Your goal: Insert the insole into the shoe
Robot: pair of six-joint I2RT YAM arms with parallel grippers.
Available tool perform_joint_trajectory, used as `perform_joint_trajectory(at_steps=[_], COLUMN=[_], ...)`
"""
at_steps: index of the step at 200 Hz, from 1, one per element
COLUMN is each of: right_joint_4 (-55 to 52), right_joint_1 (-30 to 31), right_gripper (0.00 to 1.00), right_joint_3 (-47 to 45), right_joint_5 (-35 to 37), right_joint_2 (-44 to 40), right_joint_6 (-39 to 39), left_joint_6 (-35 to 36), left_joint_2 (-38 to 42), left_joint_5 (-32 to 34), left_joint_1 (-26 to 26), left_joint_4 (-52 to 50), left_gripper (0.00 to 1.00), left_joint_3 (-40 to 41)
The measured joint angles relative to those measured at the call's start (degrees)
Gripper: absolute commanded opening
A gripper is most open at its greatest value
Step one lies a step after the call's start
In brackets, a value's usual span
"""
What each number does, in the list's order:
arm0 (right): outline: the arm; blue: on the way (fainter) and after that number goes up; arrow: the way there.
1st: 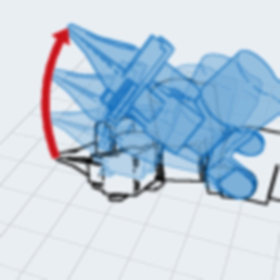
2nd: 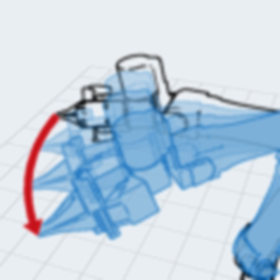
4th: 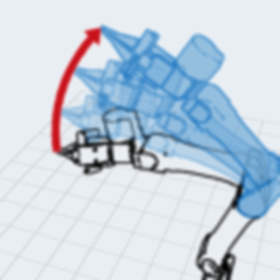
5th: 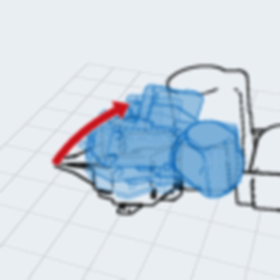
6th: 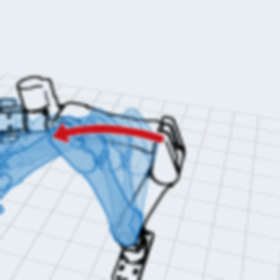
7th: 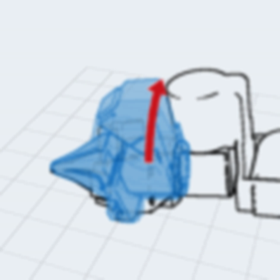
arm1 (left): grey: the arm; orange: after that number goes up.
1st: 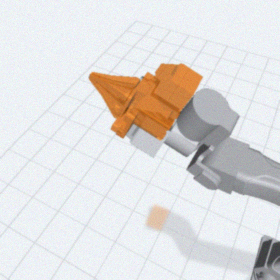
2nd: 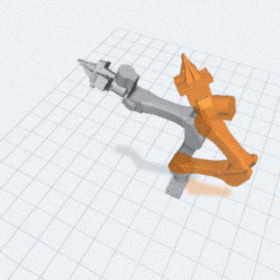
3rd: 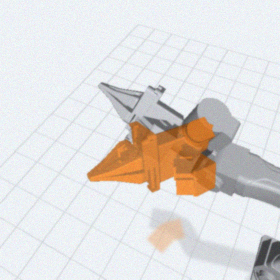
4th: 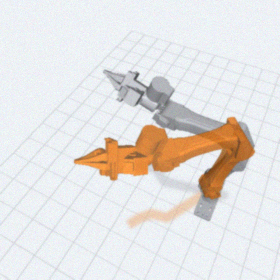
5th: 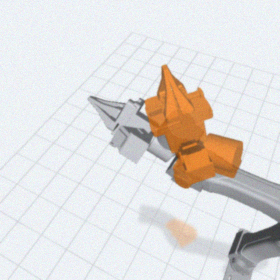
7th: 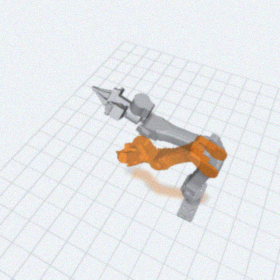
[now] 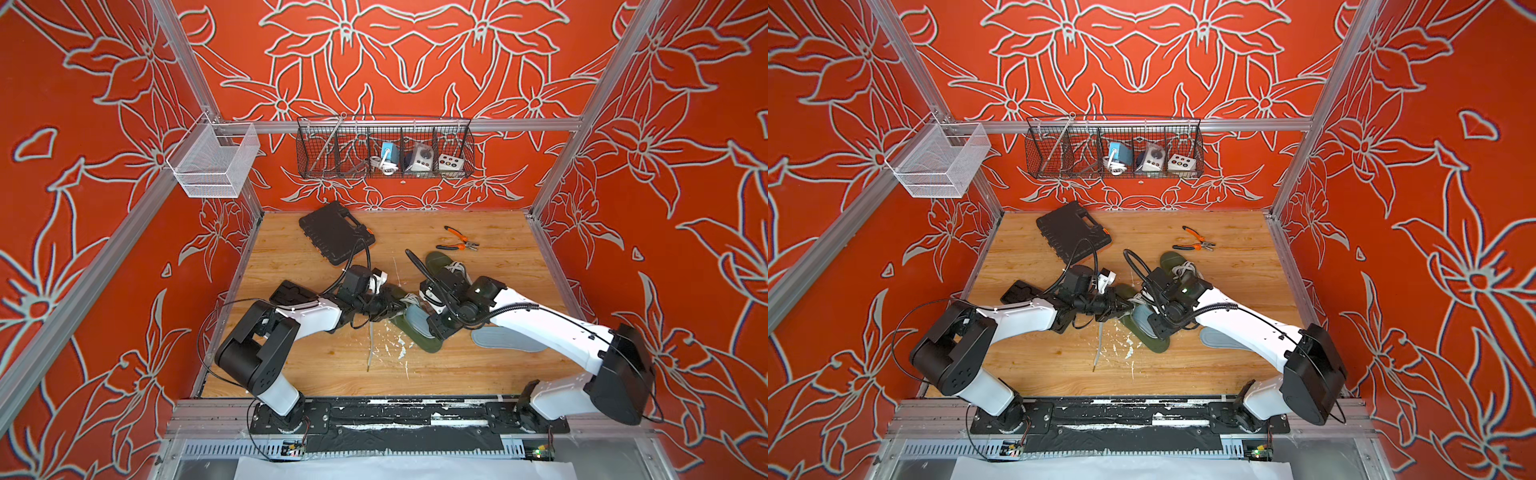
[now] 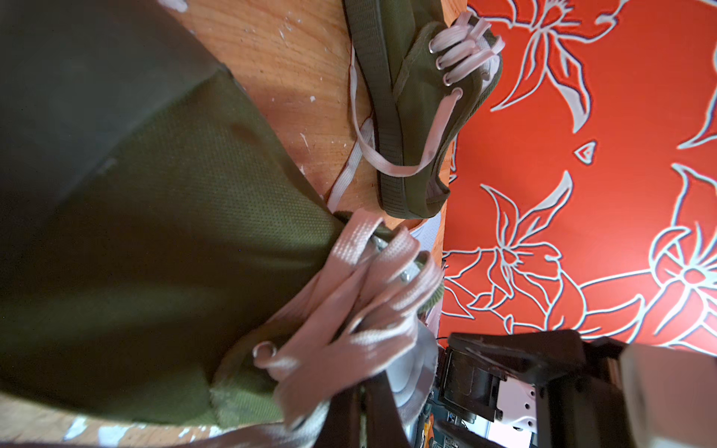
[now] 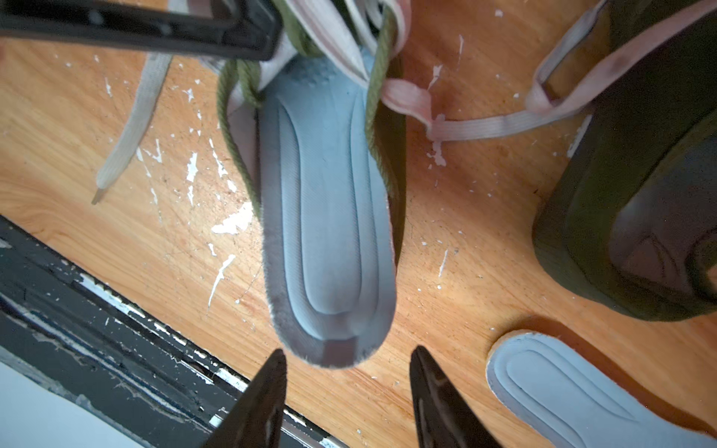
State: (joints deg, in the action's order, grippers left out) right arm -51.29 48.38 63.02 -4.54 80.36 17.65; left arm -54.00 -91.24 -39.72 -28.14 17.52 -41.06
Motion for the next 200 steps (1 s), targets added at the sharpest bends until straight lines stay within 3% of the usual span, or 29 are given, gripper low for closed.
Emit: perform_joint_trajectory(at_steps=[44,130,200], right_joint_4=[1.09,11.78,10.36], right_joint_1=[0.04,-0.04,-0.15], right_gripper=[0.15,0.08,0.08], right_joint_3=[0.00,-1.97,-2.25], right_joint_5=[-0.63,-3.39,-4.17], right_joint_2=[0.83,15.37,9.64], right_joint_6=[-0.28,-0.24,-0.26], left_joint_6=[0.00,0.00,-0.02], left_joint_2=[0.00,0.00,0.00], left_joint_5=[0.00,0.02,0.02], left_joint_1=[0.00,-0.07,-0.09], left_joint_4=[0.02,-0.11,0.09], left_gripper=[0.00,0.00,0.00], left_joint_3=[0.00,0.00,0.00])
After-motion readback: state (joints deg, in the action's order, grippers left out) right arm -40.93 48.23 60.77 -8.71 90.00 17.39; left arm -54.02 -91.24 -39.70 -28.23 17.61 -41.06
